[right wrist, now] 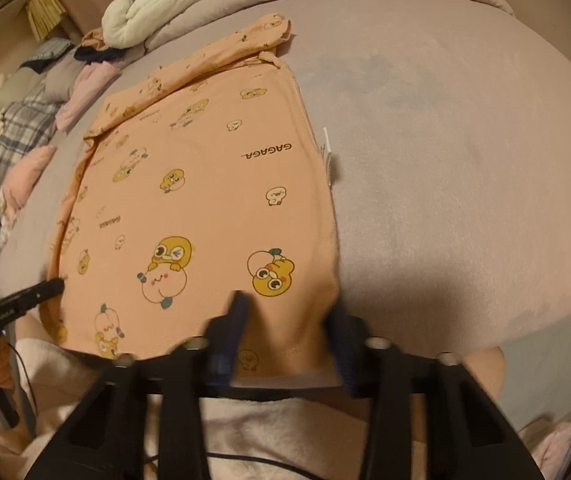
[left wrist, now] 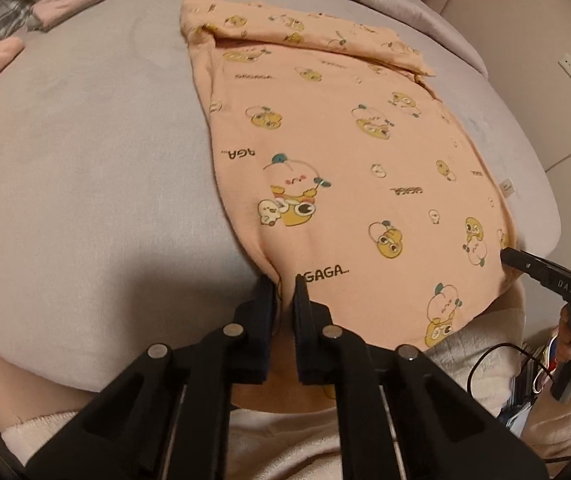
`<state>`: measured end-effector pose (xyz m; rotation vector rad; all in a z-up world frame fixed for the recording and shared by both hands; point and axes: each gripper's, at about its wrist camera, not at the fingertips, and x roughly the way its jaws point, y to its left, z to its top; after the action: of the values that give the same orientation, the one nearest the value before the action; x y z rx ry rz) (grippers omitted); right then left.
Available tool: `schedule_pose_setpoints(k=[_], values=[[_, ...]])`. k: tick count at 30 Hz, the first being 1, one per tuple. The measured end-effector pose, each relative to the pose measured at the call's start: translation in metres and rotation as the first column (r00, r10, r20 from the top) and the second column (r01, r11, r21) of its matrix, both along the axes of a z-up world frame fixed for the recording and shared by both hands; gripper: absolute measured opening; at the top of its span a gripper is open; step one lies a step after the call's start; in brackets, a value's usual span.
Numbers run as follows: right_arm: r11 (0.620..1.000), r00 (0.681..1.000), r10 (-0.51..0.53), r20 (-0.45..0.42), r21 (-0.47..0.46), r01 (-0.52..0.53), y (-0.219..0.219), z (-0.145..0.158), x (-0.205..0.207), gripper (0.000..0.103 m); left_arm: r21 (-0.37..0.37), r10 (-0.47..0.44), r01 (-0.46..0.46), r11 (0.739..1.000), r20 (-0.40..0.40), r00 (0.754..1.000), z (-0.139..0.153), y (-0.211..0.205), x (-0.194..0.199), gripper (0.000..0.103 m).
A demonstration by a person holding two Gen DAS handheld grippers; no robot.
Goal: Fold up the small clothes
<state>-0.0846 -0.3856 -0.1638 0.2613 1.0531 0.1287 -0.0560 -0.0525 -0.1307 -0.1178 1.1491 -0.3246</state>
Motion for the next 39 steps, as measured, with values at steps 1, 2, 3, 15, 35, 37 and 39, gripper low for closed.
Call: schedule_pose_setpoints(k=[1, 2, 3, 15, 35, 37, 39], values=[[1.000, 1.000, 0.009, 0.000, 0.019, -0.009, 0.000, 0.001, 0.001, 0.013, -0.006, -0.005, 0.005, 1.000, 0.002, 1.000, 0.003, 0.001, 0.001, 0.007], [0.998, 1.000, 0.016, 0.003, 0.061, -0.016, -0.002, 0.005, 0.002, 0.008, -0.020, -0.006, 0.006, 1.000, 0.004, 1.000, 0.006, 0.002, 0.002, 0.007], [0.995, 1.000, 0.017, 0.008, 0.097, -0.018, -0.004, 0.008, 0.003, 0.008, -0.040, -0.009, 0.009, 0.999, 0.007, 1.000, 0.010, 0.004, 0.004, 0.007], [0.959, 0.987, 0.036, 0.158, 0.272, -0.078, 0.001, 0.063, 0.048, 0.008, -0.160, 0.057, -0.048, 0.986, 0.052, 0.997, 0.051, 0.031, 0.051, 0.007], [0.966, 0.993, -0.115, -0.007, 0.233, 0.114, -0.001, 0.014, 0.129, 0.008, -0.155, 0.106, -0.119, 0.981, -0.094, 0.990, 0.005, 0.043, 0.134, 0.011], [0.970, 0.993, -0.118, -0.002, 0.212, 0.116, 0.000, 0.014, 0.128, 0.007, -0.162, 0.105, -0.121, 0.979, -0.100, 0.989, 0.008, 0.045, 0.133, 0.011], [0.973, 0.992, -0.123, 0.003, 0.197, 0.120, 0.000, 0.016, 0.127, 0.008, -0.177, 0.106, -0.125, 0.976, -0.112, 0.988, 0.013, 0.048, 0.131, 0.011]])
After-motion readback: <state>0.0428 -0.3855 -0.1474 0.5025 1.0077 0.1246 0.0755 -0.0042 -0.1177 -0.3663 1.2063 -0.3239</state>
